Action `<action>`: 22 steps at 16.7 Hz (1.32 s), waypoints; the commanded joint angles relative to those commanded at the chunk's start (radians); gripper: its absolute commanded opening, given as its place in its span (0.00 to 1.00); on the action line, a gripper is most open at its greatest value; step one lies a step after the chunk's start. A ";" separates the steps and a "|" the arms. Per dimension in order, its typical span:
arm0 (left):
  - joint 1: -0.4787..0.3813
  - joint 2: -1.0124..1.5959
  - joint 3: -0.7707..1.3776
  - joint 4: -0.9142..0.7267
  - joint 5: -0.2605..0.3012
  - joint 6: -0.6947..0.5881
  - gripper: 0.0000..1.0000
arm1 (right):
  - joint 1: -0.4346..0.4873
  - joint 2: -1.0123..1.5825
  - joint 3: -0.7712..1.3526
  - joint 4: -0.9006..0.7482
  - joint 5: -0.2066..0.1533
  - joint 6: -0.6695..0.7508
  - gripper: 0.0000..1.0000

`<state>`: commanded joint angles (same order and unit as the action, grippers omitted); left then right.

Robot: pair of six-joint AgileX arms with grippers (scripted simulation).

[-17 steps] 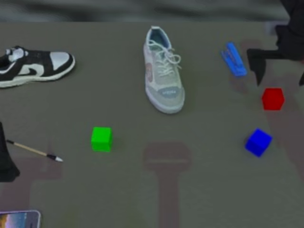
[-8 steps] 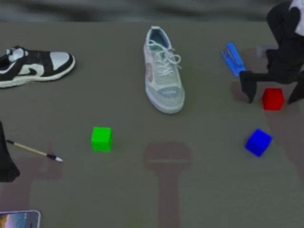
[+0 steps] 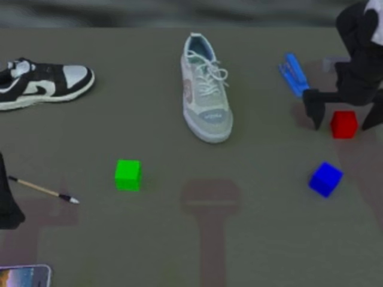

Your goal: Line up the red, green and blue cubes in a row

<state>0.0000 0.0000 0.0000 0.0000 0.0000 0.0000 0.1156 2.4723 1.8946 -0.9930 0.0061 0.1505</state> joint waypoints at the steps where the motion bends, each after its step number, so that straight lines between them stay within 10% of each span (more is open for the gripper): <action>1: 0.000 0.000 0.000 0.000 0.000 0.000 1.00 | 0.000 0.000 0.000 0.000 0.000 0.000 0.55; 8: 0.000 0.000 0.000 0.000 0.000 0.000 1.00 | 0.000 0.000 0.000 0.000 0.000 0.000 0.02; 22: 0.000 0.000 0.000 0.000 0.000 0.000 1.00 | 0.000 -0.059 0.098 -0.125 0.004 -0.001 0.00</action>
<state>0.0000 0.0000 0.0000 0.0000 0.0000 0.0000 0.1153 2.4138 1.9924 -1.1181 0.0104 0.1495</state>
